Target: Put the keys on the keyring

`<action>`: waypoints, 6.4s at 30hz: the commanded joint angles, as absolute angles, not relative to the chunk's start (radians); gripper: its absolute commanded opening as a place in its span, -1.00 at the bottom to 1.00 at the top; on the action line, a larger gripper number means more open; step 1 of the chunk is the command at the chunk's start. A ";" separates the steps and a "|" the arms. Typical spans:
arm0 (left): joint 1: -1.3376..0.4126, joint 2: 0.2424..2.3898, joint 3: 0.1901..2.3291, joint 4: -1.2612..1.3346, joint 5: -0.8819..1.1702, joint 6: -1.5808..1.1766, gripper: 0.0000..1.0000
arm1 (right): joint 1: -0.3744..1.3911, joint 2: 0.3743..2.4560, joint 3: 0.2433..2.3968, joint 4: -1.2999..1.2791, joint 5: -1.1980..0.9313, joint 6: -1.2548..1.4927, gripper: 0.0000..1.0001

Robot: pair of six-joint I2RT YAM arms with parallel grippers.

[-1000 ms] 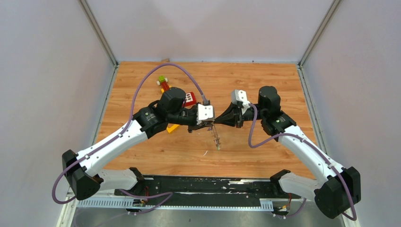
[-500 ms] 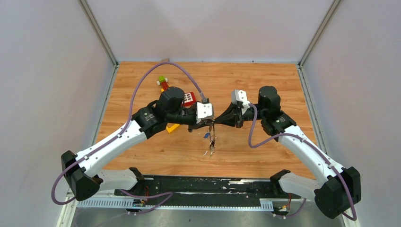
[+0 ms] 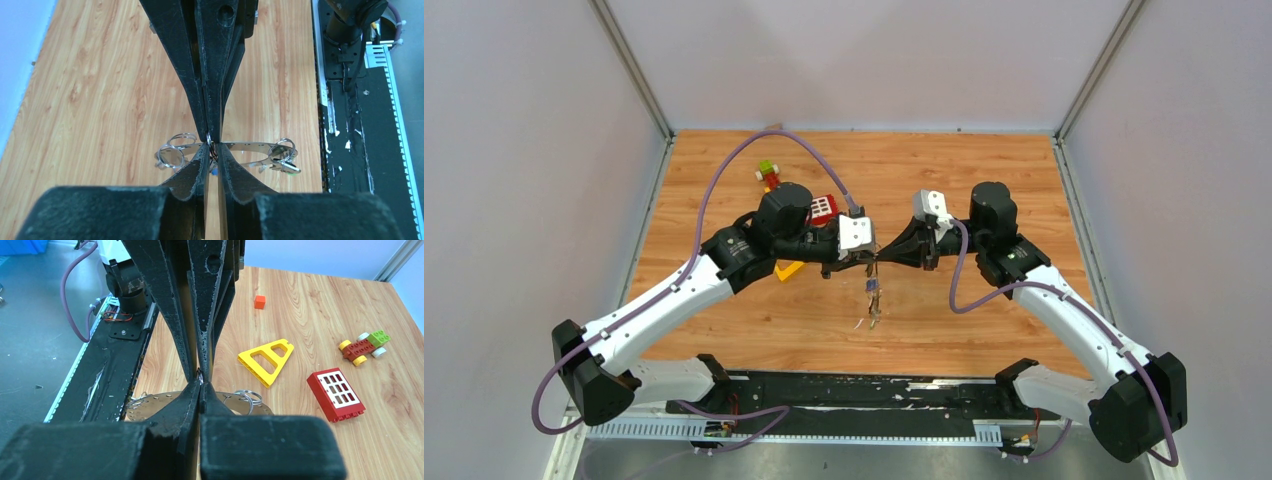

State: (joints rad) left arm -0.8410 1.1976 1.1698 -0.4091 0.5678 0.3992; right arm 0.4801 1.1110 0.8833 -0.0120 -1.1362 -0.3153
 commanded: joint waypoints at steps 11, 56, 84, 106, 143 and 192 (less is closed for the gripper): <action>-0.838 1.194 1.170 -0.418 0.597 0.408 -1.00 | 0.481 1.098 0.905 0.005 -1.150 -0.327 -1.00; -0.916 1.478 1.727 -1.044 0.388 0.303 -1.00 | 0.480 1.141 0.854 0.144 -1.209 -0.210 -0.32; -0.916 1.430 1.662 -0.973 0.408 0.292 -1.00 | 0.482 1.183 0.857 0.154 -1.228 -0.194 -0.67; -0.915 1.426 1.640 -0.936 0.417 0.289 -1.00 | 0.490 1.185 0.864 0.137 -1.218 -0.208 -0.82; -0.837 1.096 1.197 -0.387 0.607 0.469 -0.06 | 0.442 1.067 0.856 0.266 -1.273 -0.080 -1.00; -0.838 1.157 1.138 -0.242 0.698 0.297 -1.00 | 0.441 1.078 0.859 0.195 -1.239 -0.154 -1.00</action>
